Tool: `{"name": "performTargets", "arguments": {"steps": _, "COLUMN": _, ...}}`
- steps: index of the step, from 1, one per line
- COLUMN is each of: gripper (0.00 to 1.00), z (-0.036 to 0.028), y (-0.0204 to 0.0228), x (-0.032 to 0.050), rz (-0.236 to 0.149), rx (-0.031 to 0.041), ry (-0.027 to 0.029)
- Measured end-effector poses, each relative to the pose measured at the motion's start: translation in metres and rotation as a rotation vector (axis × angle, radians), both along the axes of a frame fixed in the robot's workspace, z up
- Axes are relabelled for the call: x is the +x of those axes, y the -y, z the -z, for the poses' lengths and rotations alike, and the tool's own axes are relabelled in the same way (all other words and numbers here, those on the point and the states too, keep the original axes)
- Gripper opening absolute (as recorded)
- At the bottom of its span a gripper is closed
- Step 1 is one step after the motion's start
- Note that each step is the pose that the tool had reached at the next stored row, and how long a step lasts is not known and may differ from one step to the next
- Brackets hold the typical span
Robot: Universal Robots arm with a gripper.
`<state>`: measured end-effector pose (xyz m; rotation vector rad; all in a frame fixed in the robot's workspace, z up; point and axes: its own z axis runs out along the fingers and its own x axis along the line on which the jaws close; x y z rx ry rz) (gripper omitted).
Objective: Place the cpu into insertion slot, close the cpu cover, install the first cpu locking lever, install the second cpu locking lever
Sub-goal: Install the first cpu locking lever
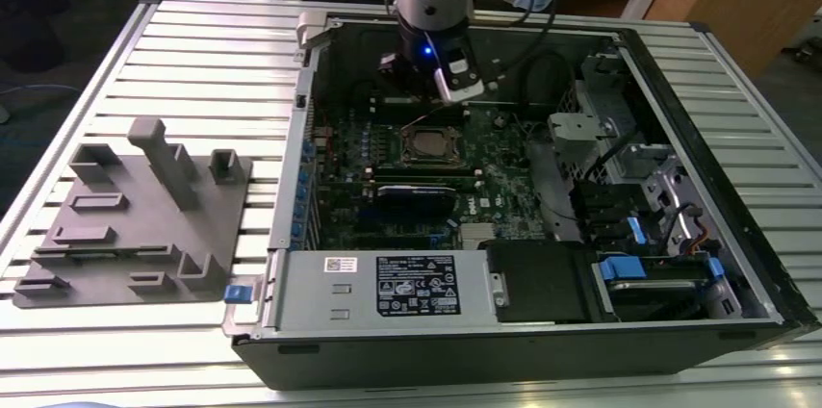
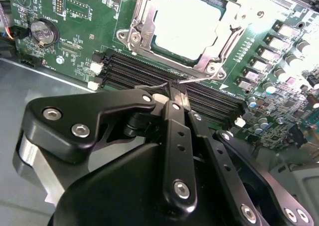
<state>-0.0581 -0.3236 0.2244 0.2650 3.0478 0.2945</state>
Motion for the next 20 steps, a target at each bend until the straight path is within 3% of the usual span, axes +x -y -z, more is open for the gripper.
{"name": "performTargets", "arguments": {"steps": 20, "gripper": 0.11, "z": 0.0035, "y": 0.0, "x": 0.0047, "rz": 0.002, "rx": 0.0002, "ry": -0.0013}}
